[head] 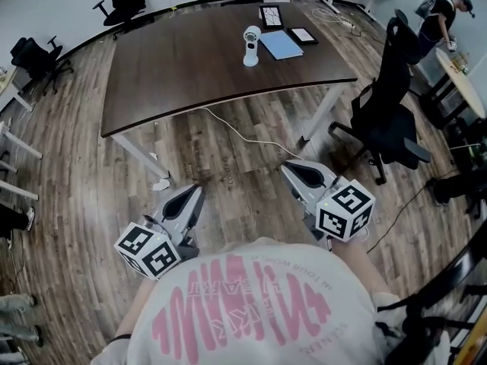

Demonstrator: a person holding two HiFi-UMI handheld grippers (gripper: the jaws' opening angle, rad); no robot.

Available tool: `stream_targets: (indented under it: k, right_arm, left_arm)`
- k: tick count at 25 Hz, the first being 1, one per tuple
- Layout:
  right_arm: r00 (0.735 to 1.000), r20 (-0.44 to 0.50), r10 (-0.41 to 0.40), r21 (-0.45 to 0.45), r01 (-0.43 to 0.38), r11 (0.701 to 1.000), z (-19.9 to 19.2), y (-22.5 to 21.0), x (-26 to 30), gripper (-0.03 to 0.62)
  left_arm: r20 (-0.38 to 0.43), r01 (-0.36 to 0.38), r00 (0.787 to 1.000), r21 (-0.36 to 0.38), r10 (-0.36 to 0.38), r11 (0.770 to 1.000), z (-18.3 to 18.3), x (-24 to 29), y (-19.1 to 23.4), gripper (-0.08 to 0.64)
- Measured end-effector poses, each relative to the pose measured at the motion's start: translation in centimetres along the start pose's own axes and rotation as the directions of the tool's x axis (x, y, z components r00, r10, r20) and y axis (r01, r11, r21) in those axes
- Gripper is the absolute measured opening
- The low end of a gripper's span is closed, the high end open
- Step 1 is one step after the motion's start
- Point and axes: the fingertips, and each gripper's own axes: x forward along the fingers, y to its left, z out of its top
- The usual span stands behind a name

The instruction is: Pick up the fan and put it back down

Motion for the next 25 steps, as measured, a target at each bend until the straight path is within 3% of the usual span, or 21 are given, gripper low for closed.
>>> stream_targets:
  k: [5,11,25]
  right_arm:
    - [1.0,-0.013,0.004,0.003,-0.004,1.0,-0.5,-0.2,0.1,0.006]
    - [1.0,-0.017,-0.011,0.034,0.012,0.999,-1.6,-1.1,-0.1,0.006]
    - [0.995,-0.042,0.086,-0.011,-0.086,0.996,1.6,-6.6,4.7,0.006]
  left_arm:
    - [-0.002,-0.029,1.0,-0.027,0.029,0.999,0.5,0.3,1.2,0.02]
    - [-0.014,-0.004,1.0,-0.033,0.004,0.999,-0.5,1.2,0.9,0.02]
    - [0.056,-0.127,0.99,-0.08,0.132,0.989,1.7,5.0,4.6,0.02]
